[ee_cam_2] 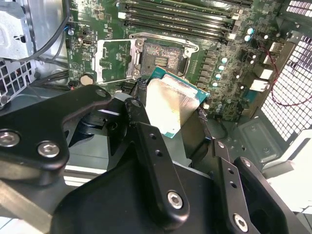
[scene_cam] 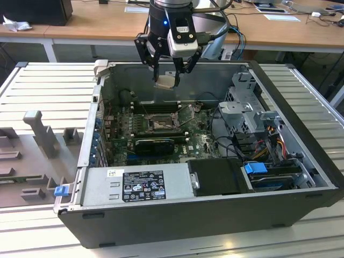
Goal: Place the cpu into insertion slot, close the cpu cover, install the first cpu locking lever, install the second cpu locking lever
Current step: 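Place the cpu into insertion slot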
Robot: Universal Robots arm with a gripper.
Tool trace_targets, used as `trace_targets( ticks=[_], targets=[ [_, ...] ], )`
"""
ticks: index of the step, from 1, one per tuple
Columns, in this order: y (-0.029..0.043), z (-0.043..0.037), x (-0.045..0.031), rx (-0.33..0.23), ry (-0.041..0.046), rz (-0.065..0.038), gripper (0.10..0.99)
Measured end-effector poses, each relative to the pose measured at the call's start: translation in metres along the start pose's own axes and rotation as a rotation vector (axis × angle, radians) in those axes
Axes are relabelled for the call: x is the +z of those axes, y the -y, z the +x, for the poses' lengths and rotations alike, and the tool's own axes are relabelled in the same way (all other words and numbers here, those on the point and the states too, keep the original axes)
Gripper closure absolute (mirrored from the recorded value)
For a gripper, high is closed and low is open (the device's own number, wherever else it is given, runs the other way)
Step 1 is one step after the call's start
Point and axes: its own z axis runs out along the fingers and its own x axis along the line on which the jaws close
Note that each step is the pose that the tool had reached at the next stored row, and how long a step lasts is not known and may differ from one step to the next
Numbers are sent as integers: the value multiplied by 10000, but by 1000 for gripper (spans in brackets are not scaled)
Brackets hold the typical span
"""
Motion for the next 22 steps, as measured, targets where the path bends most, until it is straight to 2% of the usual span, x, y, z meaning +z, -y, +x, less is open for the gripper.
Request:
trace_targets(
  ticks=[22],
  targets=[
    [0,0,1,501,44,-10,561]
  ],
)
